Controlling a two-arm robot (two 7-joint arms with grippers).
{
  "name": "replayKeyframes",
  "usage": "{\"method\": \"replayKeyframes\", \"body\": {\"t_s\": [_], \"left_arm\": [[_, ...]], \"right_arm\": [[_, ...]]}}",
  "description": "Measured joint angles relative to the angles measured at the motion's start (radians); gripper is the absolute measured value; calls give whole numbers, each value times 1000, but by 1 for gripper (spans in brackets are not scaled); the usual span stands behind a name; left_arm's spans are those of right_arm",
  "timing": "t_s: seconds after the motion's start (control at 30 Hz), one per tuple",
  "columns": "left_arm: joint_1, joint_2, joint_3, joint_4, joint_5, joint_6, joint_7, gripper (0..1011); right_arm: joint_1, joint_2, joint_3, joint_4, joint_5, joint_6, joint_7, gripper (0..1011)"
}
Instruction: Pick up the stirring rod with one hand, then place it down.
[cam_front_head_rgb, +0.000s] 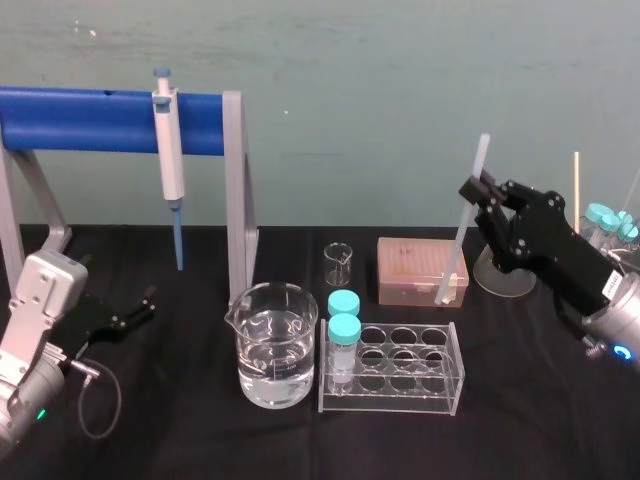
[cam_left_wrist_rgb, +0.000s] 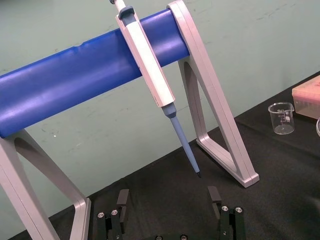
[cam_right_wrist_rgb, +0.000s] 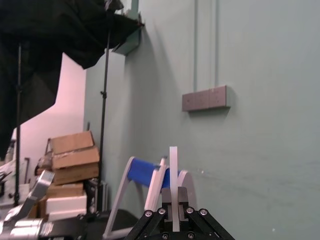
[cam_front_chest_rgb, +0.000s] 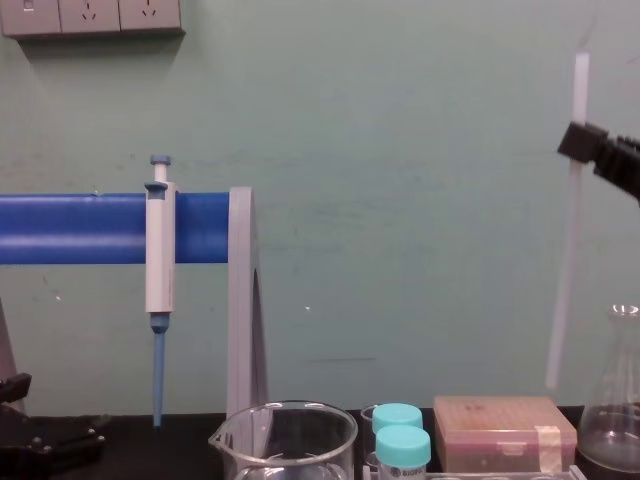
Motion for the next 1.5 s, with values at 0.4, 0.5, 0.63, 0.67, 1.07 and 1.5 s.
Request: {"method": "replayKeyframes", "body": {"t_s": [0.4, 0.5, 0.63, 0.67, 1.07, 1.5], "left_arm": [[0, 0, 0, 0, 0, 0, 0, 1000], [0, 0, 0, 0, 0, 0, 0, 1000], [0, 0, 0, 0, 0, 0, 0, 1000], [0, 0, 0, 0, 0, 0, 0, 1000], [0, 0, 0, 0, 0, 0, 0, 1000], [0, 0, 0, 0, 0, 0, 0, 1000]], "right_arm": [[-17, 45, -46, 49, 14, -6, 40, 67], [-17, 48, -57, 64, 9, -7, 38, 67], [-8, 47, -67, 94, -1, -13, 29, 67], [-6, 46, -69, 100, -3, -14, 28, 67], [26, 24, -96, 177, -23, -25, 29, 67], [26, 10, -117, 230, -46, -7, 14, 67]]}}
